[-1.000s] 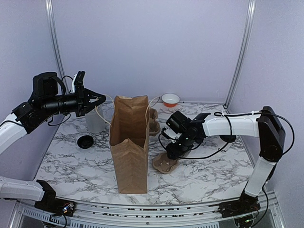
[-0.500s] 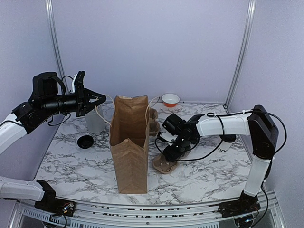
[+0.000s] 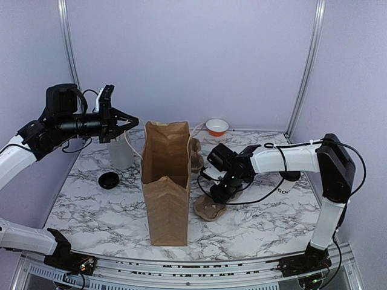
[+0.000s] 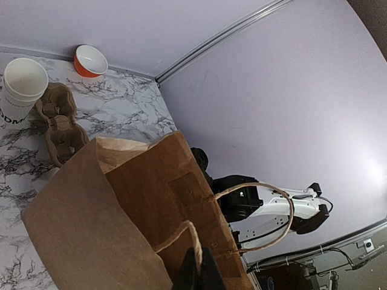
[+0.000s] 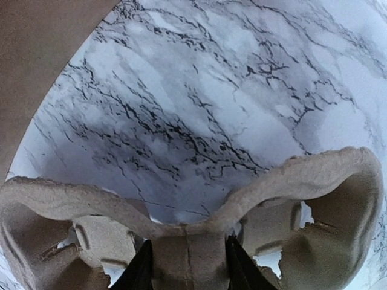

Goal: Pack the takeout coffee

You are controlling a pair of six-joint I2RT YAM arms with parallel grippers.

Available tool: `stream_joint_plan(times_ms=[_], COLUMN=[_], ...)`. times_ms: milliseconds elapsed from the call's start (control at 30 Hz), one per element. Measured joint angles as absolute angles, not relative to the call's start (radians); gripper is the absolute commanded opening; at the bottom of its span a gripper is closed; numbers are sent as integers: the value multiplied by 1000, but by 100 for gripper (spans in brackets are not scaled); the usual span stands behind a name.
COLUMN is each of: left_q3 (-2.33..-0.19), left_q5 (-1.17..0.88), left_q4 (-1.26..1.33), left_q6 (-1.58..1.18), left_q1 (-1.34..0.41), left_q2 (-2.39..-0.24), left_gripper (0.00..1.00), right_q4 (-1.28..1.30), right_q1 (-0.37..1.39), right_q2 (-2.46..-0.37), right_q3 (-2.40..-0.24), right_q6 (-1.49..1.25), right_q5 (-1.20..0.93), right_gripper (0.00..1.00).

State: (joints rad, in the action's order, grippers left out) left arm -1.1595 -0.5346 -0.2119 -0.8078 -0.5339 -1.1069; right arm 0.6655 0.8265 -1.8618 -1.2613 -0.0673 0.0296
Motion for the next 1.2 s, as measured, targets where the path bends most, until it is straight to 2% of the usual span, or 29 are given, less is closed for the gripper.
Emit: stream_joint_plan(times_ms=[333, 733, 767, 1200], left_q3=[-1388, -1424, -1429, -1509], left_q5=[-616, -699, -711, -714], left_q4=[-371, -467, -477, -484], left_q6=[-672, -592, -585, -556], left_q1=[-534, -534, -542, -657], left_q2=[-1187, -1223, -1234, -1343], left_gripper=[0, 0, 0, 0], right_q4=[660, 691, 702, 789], right_q1=[826, 826, 826, 867], right_q2=[-1736, -1510, -1447, -1386], right_q3=[-1261, -1276, -1336, -1692], right_q6=[-87, -112, -111, -47], right_q5=[56, 226, 274, 470], right_gripper=[33, 33, 33, 34])
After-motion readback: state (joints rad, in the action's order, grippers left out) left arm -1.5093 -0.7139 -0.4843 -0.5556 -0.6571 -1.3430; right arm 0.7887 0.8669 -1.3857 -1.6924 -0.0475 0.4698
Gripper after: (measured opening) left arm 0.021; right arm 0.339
